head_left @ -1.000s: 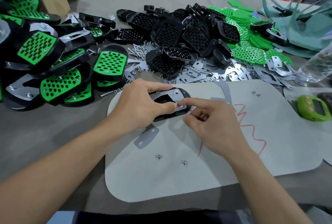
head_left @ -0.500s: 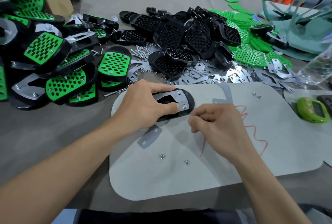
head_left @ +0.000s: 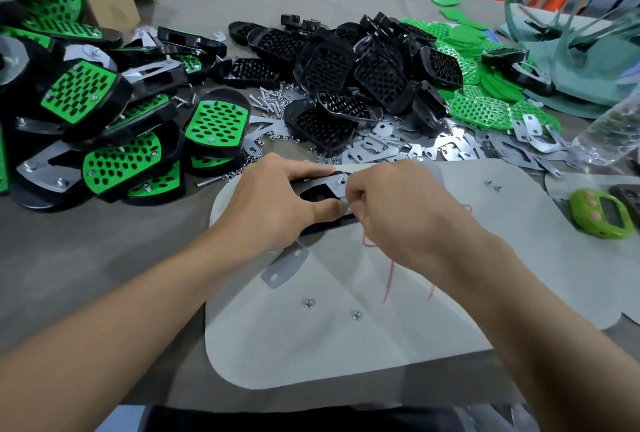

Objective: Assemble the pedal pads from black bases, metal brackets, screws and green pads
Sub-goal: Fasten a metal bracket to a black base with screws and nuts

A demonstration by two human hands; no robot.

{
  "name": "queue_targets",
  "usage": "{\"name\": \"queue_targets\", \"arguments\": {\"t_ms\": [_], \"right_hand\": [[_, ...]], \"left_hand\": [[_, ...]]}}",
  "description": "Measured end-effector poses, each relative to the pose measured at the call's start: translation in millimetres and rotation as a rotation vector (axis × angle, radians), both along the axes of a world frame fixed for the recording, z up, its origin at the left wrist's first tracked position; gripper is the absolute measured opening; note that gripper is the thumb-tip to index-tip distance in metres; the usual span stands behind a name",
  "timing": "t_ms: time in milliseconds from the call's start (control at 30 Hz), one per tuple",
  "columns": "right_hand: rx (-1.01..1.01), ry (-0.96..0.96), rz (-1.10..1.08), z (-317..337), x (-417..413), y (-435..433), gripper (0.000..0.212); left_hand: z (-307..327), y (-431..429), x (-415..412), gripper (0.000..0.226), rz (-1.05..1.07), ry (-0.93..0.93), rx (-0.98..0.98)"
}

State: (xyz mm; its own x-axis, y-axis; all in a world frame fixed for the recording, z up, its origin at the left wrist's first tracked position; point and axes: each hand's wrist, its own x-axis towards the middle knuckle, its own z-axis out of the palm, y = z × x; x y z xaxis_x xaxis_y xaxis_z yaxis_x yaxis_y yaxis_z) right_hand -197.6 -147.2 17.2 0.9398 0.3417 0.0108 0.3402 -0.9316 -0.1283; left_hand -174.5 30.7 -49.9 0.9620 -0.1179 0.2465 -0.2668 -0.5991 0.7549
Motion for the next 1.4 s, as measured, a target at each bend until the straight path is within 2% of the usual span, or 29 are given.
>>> {"name": "queue_targets", "arguments": {"t_ms": [67,167,333,467,533,600,733,867,967,1067,1167,1300,1333,1400], "right_hand": [[-0.165,-0.027,0.097,5.5,-5.2,13.0,0.016],[-0.302,-0.097,0.208,5.8,-13.3,23.6,0.016],[-0.385,-0.110,0.149,2.8,-9.0,20.8,0.021],[-0.336,-0.116,0.146,-0.1,0.0,5.2,0.024],[-0.214,-0.043,0.169,1.1,3.6,-4.0,0.030],[-0.161,0.023,0.212,4.1,4.6,-5.2,0.027],[-0.300,-0.099,0.349,2.4,7.2,4.7,0.015],[-0.430,-0.155,0.295,-2.7,5.5,4.8,0.014],[-0.326,-0.085,0.290,-0.3,8.9,-7.3,0.027],[-0.165,0.057,0.316,7.5,12.4,-13.6,0.026],[-0.233,0.073,0.349,11.4,9.0,-7.7,0.024],[-0.334,-0.092,0.430,0.4,4.5,-3.7,0.023],[-0.350,-0.119,0.437,-0.5,1.1,-3.1,0.031],[-0.403,-0.152,0.443,-6.6,-2.3,-3.2,0.062]], "left_hand": [[1.5,-1.2,-0.1,0.057,-0.015,0.010,-0.011],[3.3,-2.7,-0.6,0.069,-0.013,0.024,-0.045],[2.9,-2.0,-1.0,0.065,-0.015,0.012,-0.025],[4.8,-1.4,-2.7,0.060,-0.021,0.004,-0.004],[6.3,-1.4,-3.9,0.060,-0.040,0.001,0.003],[5.3,-0.8,-3.6,0.056,-0.039,0.001,0.001],[2.0,0.1,-1.5,0.055,-0.017,0.022,-0.015],[2.9,0.4,-2.7,0.055,-0.023,0.007,-0.014],[4.5,-0.4,-4.4,0.058,-0.018,0.005,-0.017],[5.2,0.3,-4.3,0.051,-0.034,0.001,0.000],[1.5,0.8,-2.9,0.052,-0.017,0.016,0.009],[-0.2,1.6,-2.5,0.053,0.003,0.022,-0.026],[0.4,2.1,-2.6,0.054,0.000,0.030,-0.020],[1.2,2.7,-2.4,0.055,-0.011,0.056,0.012]]}}
